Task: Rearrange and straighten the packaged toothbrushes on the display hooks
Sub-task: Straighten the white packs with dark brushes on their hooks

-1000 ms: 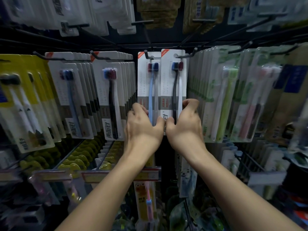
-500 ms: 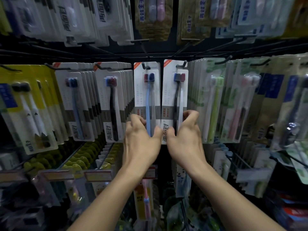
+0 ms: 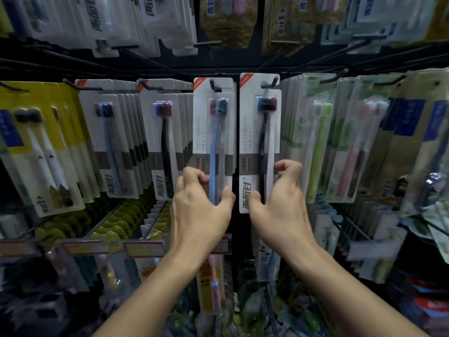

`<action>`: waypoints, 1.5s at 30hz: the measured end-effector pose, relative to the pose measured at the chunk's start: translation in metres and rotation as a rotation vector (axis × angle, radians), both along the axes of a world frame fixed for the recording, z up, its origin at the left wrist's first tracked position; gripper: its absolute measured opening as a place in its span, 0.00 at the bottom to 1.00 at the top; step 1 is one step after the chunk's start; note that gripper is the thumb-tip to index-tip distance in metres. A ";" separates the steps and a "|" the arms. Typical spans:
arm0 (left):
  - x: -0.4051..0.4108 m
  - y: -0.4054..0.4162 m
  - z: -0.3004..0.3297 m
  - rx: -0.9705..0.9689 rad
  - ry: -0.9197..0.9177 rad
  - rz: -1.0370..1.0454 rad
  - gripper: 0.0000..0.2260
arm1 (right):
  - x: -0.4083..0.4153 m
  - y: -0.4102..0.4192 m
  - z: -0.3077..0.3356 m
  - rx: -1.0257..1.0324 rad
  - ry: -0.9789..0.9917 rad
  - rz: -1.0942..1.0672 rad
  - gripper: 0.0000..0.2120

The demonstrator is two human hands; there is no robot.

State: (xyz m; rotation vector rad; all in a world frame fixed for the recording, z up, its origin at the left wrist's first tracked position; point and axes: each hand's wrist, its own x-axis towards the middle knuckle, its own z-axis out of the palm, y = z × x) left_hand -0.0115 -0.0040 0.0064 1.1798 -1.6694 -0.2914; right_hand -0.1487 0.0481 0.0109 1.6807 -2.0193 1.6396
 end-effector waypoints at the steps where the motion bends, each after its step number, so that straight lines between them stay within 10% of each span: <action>1: 0.000 0.000 -0.001 -0.006 0.002 0.002 0.18 | -0.001 0.000 -0.001 -0.005 0.004 0.005 0.24; 45: 0.053 0.006 -0.021 -0.221 0.149 0.064 0.17 | 0.023 0.004 -0.024 -0.237 0.131 0.040 0.27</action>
